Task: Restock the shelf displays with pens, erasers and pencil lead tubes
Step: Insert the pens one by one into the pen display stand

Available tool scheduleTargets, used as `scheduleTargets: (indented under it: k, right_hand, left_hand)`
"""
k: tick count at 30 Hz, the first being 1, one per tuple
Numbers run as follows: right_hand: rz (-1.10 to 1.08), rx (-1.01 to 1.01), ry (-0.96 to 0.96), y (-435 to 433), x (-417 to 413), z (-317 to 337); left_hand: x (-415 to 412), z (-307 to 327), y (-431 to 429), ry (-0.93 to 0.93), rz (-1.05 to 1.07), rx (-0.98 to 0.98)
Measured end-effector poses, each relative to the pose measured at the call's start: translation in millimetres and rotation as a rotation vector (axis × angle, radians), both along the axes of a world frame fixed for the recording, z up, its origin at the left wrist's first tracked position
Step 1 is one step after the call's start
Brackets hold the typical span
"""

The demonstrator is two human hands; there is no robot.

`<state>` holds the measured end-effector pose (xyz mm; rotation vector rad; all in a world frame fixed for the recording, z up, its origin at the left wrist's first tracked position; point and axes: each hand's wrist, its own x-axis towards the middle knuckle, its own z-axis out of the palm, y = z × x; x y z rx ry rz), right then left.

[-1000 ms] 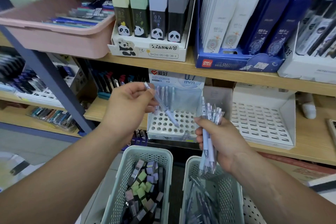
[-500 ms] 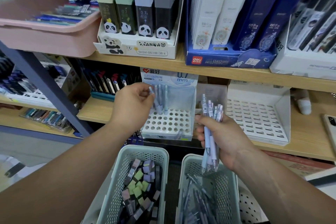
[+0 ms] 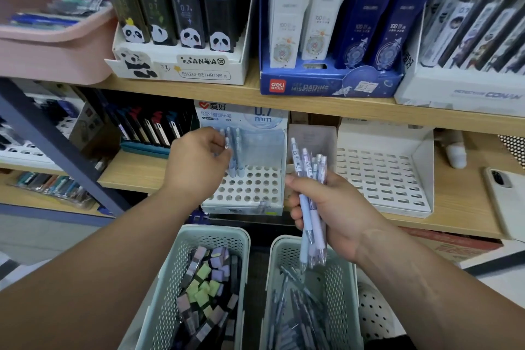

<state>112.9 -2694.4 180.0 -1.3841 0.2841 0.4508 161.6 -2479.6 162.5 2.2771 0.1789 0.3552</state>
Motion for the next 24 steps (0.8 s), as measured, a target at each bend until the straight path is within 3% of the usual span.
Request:
scheduleTargets:
  k: [5,9,12,15,20,24]
  right_hand:
    - [0.084,0.045,-0.02,2,-6,4]
    - [0.104,0.053,-0.04,5,-9,5]
    - [0.085,0.069,-0.078,9,-11,6]
    - [0.147,-0.019,-0.153,16,-15,8]
    - [0.207,-0.185,-0.267,27,-21,8]
    - [0.23,-0.094,-0.198,29,-23,12]
  left_hand:
    - [-2,-3,-2,-0.039,0.027,0.145]
    - [-8,8,2,-0.044,0.092,0.117]
    - [-19,27,-7,-0.018,0.054,-0.237]
    - [-39,43,-26,0.141,-0.18,-0.612]
    - [-53,39,-30,0.27,-0.224,-0.786]
    - [-53,34,-20,0.304,-0.193,-0.913]
